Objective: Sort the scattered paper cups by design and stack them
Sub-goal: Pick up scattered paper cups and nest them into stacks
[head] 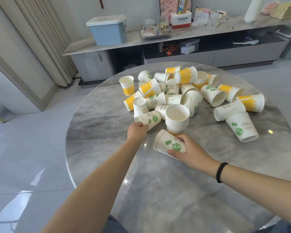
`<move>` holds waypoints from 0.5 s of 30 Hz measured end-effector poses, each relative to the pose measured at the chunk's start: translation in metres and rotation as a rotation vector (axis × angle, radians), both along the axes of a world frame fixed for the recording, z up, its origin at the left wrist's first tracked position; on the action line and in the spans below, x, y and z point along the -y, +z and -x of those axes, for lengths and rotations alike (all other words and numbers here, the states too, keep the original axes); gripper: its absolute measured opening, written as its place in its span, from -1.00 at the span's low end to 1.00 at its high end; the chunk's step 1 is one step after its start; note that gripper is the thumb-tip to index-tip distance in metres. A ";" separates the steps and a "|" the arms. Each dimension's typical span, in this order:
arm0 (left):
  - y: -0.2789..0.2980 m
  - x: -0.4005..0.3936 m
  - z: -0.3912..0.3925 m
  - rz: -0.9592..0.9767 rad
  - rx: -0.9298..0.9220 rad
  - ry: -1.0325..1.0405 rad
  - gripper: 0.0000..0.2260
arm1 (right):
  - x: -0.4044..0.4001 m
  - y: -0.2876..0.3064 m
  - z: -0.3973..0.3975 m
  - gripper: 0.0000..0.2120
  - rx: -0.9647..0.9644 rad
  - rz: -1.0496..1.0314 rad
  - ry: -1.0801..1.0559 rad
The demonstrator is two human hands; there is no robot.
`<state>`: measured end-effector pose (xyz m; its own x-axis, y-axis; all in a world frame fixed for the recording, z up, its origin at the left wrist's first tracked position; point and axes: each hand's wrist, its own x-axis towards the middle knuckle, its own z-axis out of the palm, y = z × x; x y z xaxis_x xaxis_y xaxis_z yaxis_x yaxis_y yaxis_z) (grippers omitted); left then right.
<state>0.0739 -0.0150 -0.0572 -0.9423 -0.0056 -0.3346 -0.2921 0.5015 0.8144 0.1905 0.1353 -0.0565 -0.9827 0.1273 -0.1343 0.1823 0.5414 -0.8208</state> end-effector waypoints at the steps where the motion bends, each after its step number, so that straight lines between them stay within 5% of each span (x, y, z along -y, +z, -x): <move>1: 0.001 0.003 0.000 0.013 -0.015 -0.002 -0.84 | -0.001 0.000 -0.001 -0.57 -0.005 0.001 -0.006; 9: 0.018 0.034 -0.021 -0.075 -0.042 -0.212 -0.79 | 0.006 0.001 0.003 -0.46 -0.011 0.019 0.027; 15: 0.027 0.018 -0.035 -0.124 0.132 -0.304 -0.58 | 0.024 0.004 0.007 -0.56 -0.021 0.078 0.060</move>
